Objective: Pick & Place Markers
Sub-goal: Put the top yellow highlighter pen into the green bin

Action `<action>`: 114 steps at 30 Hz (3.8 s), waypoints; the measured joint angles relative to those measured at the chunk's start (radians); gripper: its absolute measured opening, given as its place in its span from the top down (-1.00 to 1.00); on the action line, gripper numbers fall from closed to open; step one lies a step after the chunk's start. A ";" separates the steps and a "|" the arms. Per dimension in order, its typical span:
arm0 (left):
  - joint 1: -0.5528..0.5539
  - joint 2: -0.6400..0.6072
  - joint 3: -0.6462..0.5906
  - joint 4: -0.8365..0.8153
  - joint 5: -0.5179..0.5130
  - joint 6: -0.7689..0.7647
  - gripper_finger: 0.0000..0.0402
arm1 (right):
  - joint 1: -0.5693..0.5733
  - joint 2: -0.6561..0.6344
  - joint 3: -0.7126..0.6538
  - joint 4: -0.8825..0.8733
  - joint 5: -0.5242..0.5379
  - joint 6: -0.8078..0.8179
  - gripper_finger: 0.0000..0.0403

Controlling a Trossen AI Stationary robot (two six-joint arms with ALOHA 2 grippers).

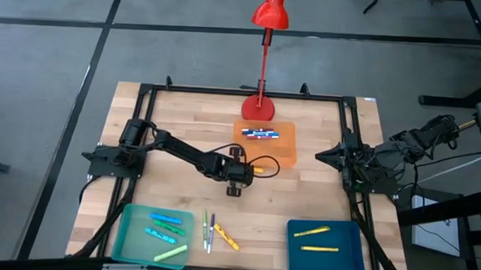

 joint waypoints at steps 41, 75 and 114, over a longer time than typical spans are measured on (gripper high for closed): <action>0.005 0.009 0.000 -0.009 -0.090 -0.003 0.99 | 0.000 0.000 0.000 0.003 0.000 0.000 0.87; -0.028 0.010 0.266 -0.165 0.287 -0.229 0.96 | 0.000 0.000 0.000 0.004 -0.003 -0.003 0.87; -0.003 0.106 0.269 -0.271 0.325 -0.448 0.04 | 0.001 0.004 0.000 0.014 -0.003 -0.002 0.87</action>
